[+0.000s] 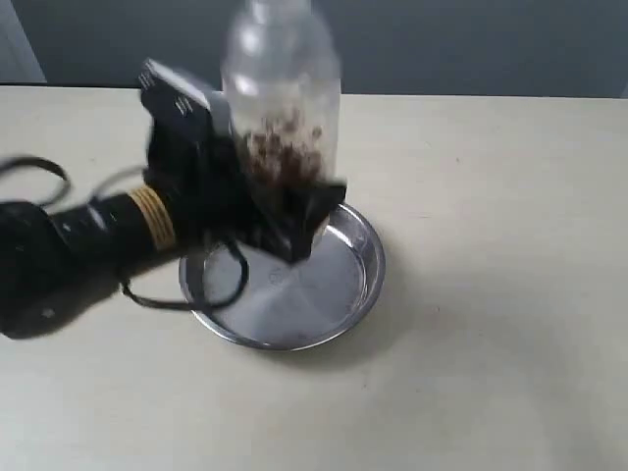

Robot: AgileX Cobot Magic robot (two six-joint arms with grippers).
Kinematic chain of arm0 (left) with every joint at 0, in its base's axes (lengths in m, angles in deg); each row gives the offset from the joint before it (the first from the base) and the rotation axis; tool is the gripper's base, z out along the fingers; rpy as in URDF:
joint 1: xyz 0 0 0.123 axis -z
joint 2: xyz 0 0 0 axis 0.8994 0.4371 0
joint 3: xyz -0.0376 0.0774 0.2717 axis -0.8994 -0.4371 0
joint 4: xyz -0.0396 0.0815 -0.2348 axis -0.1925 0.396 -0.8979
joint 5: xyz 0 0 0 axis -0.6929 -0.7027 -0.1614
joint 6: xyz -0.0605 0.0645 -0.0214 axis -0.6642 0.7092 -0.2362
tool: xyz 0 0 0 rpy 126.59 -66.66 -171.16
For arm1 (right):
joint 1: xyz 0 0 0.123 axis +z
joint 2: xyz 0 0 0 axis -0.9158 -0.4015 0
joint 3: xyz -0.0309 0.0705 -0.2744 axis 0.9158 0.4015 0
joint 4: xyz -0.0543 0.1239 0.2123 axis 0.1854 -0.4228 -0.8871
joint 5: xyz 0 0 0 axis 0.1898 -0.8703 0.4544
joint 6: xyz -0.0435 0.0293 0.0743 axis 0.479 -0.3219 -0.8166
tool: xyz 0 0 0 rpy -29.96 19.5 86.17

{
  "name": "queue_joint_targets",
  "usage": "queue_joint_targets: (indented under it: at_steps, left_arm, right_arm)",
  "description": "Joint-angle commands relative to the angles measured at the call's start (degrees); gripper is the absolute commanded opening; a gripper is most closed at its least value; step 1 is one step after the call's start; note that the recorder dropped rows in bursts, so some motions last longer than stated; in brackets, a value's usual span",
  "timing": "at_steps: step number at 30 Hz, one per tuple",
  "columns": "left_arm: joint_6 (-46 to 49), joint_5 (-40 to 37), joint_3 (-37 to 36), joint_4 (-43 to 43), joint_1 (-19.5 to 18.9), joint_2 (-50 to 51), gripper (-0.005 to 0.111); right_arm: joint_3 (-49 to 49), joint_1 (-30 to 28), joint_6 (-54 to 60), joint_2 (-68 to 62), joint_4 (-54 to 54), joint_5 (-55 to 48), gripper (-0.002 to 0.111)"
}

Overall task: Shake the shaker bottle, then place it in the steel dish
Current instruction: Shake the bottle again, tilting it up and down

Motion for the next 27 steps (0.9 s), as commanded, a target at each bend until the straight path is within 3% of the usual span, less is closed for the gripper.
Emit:
queue_joint_targets:
  at_steps: [1,3,4,5,8,10,11,13,15,19,23,27]
  left_arm:
    - [-5.0,9.6,1.0,8.9,0.1,-2.1,0.0]
    - [-1.8,1.7,5.5,6.9,0.1,-12.3,0.0]
    - [-0.7,-3.8,5.6,3.8,0.1,-13.2,0.0]
    - [0.5,-4.5,3.3,3.4,0.1,-9.7,0.0]
    - [0.7,3.0,-0.6,-0.4,0.1,1.3,0.0]
    - [-2.7,10.6,0.6,5.4,0.1,-3.2,0.0]
    - [-1.9,10.3,2.7,6.0,0.1,-8.9,0.0]
    - [0.8,1.9,4.7,3.1,0.1,-13.0,0.0]
    - [2.1,-2.9,3.6,2.9,0.1,-10.7,0.0]
    - [2.3,3.8,-2.1,-1.0,0.1,2.3,0.0]
    - [-0.8,12.9,-1.0,4.5,0.1,-4.0,0.0]
    - [-0.1,4.2,2.3,3.6,0.1,-12.7,0.0]
  right_arm:
    - [0.1,0.1,0.1,0.2,0.3,0.7,-0.001]
    - [0.1,0.1,0.1,0.2,0.3,0.7,-0.001]
    - [0.1,0.1,0.1,0.2,0.3,0.7,-0.001]
    - [0.1,0.1,0.1,0.2,0.3,0.7,-0.001]
    - [0.1,0.1,0.1,0.2,0.3,0.7,-0.001]
    - [0.1,0.1,0.1,0.2,0.3,0.7,-0.001]
    - [0.1,0.1,0.1,0.2,0.3,0.7,-0.001]
    - [0.1,0.1,0.1,0.2,0.3,0.7,-0.001]
    - [0.1,0.1,0.1,0.2,0.3,0.7,-0.001]
    - [0.1,0.1,0.1,0.2,0.2,0.7,-0.001]
    - [0.1,0.1,0.1,0.2,0.2,0.7,-0.001]
    - [0.1,0.1,0.1,0.2,0.1,0.7,-0.001]
